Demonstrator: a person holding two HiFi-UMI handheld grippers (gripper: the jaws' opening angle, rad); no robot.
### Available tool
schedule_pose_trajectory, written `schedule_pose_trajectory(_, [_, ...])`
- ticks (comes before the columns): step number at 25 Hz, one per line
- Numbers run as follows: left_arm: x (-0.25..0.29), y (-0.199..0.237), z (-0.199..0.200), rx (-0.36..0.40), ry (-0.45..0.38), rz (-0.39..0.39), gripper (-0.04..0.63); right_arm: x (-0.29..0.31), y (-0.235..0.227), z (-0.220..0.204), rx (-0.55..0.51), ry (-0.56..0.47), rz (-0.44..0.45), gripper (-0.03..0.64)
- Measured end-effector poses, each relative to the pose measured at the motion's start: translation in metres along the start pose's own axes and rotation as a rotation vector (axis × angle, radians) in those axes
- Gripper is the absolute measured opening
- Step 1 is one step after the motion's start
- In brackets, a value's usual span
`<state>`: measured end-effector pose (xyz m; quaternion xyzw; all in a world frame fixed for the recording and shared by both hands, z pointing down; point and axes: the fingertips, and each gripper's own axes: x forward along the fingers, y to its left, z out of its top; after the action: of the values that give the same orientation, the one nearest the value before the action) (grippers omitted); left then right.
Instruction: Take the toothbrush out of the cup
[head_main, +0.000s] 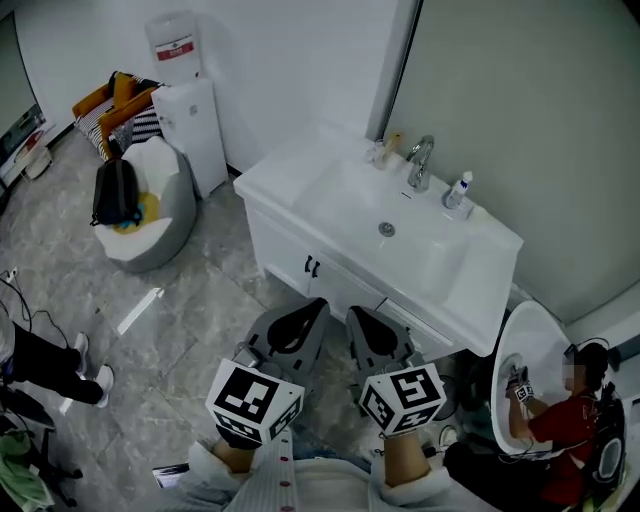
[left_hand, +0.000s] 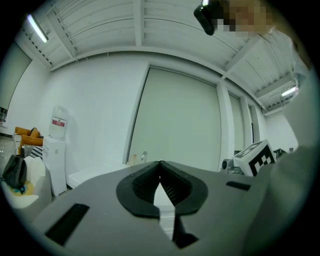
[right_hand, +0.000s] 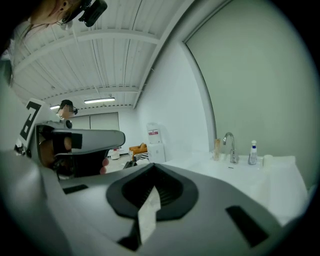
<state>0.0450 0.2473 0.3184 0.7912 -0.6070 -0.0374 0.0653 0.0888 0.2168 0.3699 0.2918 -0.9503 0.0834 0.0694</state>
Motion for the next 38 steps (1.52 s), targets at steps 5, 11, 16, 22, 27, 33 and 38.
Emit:
schedule_pose_trajectory(5, [0.021,0.034,0.002,0.007,0.004,-0.019,0.017,0.034,-0.01,0.004,0.012,-0.003,-0.027,0.009])
schedule_pose_trajectory(11, [0.029,0.066,0.002,0.003,0.008,-0.023,0.017,0.056,-0.019,0.007,0.014,-0.003,-0.066,0.009])
schedule_pose_trajectory(16, [0.035,0.08,-0.001,0.001,0.023,-0.021,0.017,0.061,-0.033,0.005,0.035,0.005,-0.103,0.009])
schedule_pose_trajectory(22, [0.055,0.092,-0.004,-0.001,0.042,-0.026,0.017,0.077,-0.061,0.008,0.059,0.0,-0.132,0.009])
schedule_pose_trajectory(27, [0.086,0.113,-0.001,0.01,0.042,-0.035,0.017,0.107,-0.087,0.015,0.068,-0.007,-0.144,0.009])
schedule_pose_trajectory(33, [0.148,0.14,0.004,0.027,0.044,-0.058,0.017,0.158,-0.133,0.022,0.078,-0.004,-0.15,0.009])
schedule_pose_trajectory(38, [0.211,0.168,0.004,0.019,0.061,-0.079,0.017,0.208,-0.181,0.033,0.082,0.011,-0.163,0.009])
